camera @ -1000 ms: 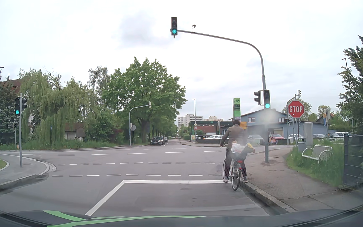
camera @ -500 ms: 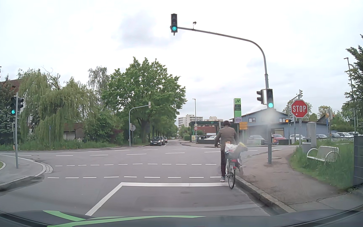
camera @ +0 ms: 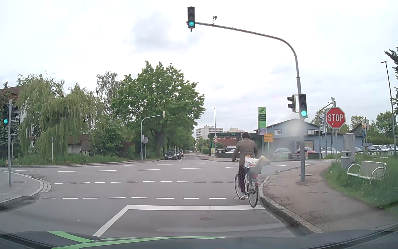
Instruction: Follow the waypoints while adhering to traffic rules and regulations
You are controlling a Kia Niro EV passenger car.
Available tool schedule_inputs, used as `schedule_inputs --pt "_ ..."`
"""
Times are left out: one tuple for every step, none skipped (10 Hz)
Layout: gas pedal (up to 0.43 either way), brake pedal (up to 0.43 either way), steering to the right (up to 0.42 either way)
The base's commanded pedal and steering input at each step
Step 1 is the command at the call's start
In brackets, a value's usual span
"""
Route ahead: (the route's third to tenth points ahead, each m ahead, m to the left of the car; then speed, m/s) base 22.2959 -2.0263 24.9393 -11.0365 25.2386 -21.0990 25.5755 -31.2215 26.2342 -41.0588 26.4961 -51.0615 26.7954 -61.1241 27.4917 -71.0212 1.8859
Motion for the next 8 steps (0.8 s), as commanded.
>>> schedule_inputs --pt "0.248 0.000 -0.014" --pt "0.248 0.000 -0.013" --pt "0.248 0.000 -0.013" --pt "0.248 0.000 -0.013" --pt "0.189 0.000 -0.014" --pt "0.157 0.000 -0.013" --pt "0.150 0.000 -0.014" --pt "0.130 0.000 -0.013"
